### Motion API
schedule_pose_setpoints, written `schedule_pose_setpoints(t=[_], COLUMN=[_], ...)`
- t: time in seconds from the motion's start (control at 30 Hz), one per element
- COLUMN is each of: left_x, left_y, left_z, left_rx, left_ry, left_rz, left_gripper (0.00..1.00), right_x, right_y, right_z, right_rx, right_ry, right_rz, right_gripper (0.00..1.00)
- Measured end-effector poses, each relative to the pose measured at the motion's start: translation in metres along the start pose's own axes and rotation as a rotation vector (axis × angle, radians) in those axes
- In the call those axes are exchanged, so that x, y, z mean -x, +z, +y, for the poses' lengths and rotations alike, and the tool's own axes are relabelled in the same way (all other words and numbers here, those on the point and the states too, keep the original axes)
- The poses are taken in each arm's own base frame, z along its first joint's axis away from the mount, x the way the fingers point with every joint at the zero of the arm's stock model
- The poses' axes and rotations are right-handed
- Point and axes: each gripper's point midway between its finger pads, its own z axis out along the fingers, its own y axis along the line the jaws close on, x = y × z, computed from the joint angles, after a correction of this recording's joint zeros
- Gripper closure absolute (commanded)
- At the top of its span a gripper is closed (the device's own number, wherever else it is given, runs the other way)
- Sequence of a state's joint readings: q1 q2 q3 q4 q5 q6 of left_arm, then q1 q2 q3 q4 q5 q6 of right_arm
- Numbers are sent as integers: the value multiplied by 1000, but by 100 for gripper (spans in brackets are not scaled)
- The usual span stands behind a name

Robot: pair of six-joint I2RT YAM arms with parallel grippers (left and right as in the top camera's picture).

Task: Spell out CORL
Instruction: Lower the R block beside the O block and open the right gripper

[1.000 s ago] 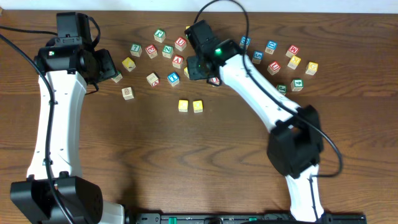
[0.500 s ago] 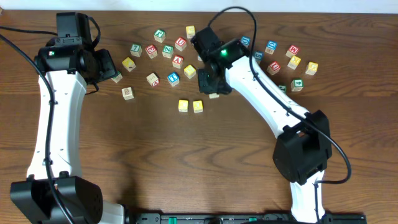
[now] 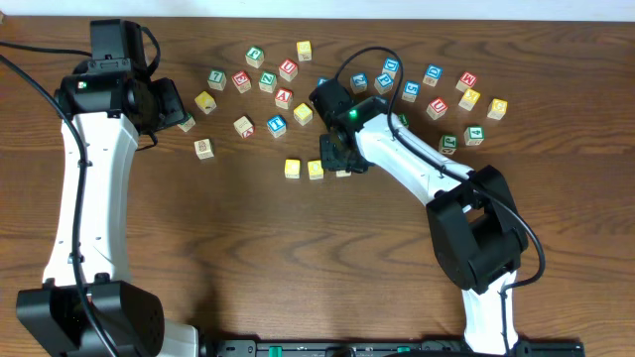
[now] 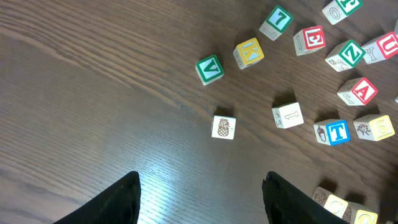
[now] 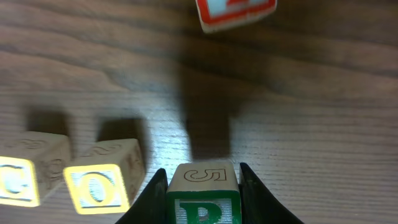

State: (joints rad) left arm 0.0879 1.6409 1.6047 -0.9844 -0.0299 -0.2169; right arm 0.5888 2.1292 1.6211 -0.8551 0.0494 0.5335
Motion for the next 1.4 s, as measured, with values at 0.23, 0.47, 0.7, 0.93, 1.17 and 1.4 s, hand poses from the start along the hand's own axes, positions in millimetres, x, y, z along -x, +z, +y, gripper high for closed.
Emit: schedule_pose_setpoints(t=[0.23, 0.47, 0.7, 0.93, 1.17, 1.4], left_x=[0, 0, 0, 0, 0, 0], left_y=[0, 0, 0, 0, 0, 0], left_z=[0, 0, 0, 0, 0, 0], left_rx=[0, 0, 0, 0, 0, 0], left_ry=[0, 0, 0, 0, 0, 0], left_rz=[0, 0, 0, 0, 0, 0], left_gripper=[38, 38, 38, 38, 38, 38], right_x=[-6, -10, -1, 3, 3, -1], right_y=[9, 14, 14, 15, 18, 18], right_z=[3, 4, 9, 12, 12, 11], right_rx=[5, 6, 28, 40, 37, 38], right_ry=[8, 21, 26, 28, 28, 31], right_rz=[-3, -2, -38, -57, -53, -37], right_gripper=[83, 81, 79, 78, 75, 67])
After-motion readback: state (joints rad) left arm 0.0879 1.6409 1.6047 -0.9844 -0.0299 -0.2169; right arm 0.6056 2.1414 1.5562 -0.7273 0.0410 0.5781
